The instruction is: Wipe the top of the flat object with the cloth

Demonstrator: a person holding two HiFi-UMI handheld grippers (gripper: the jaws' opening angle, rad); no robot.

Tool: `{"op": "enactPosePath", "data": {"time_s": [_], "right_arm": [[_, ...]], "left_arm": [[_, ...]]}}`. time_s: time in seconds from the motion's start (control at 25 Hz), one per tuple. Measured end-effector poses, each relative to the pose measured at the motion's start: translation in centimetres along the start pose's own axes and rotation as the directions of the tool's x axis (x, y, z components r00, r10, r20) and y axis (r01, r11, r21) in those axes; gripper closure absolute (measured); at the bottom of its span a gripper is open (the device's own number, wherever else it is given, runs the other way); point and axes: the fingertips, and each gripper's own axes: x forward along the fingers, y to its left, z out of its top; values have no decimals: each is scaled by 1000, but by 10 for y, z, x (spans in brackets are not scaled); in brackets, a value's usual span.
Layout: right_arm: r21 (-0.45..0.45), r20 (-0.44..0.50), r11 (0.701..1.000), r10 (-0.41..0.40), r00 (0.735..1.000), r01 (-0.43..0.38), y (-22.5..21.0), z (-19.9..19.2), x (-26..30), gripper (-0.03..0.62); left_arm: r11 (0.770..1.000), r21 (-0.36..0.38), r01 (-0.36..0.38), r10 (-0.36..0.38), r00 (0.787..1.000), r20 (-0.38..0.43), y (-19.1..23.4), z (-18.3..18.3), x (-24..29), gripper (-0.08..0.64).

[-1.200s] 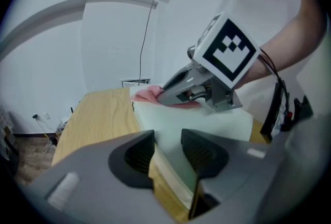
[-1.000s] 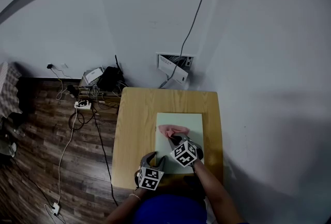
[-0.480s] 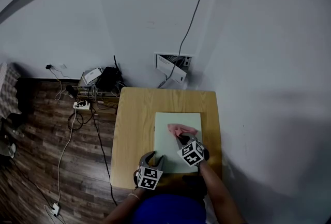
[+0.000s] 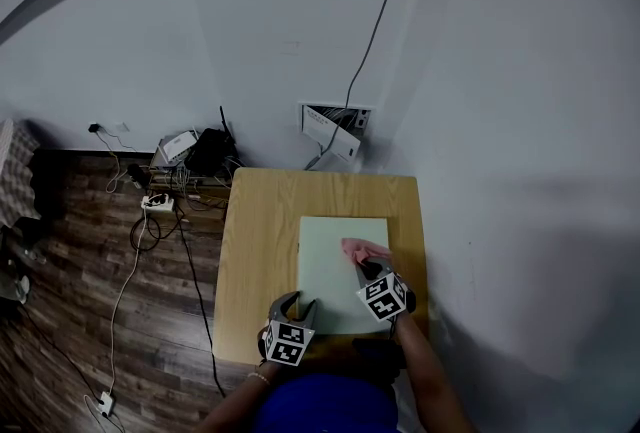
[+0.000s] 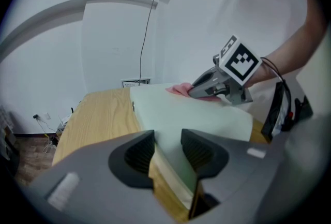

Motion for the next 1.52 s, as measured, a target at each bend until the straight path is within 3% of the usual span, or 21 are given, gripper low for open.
{"op": "enactPosePath", "data": {"time_s": [0.6,1.2,1.36,1.52], "right_arm": [[139,-23,989,-47,999,50,-24,-33,-20,578],[144,-22,987,-70,997,73,-22,-33,-20,578],[210,28,975,-77,997,70,-24,-27,-27,578],[227,145,973,-71,987,37,-15,10,-50,577]], "left_arm": [[1000,-4,1,-1,1000,-2,1,1,2,404],[1000,-3,0,0,1000,1,1,-1,0,404],[1000,-3,2,-2,1000,1,0,0,2,404],[1000,-4,5,-5,1000,-1,1,0,-1,403]]}}
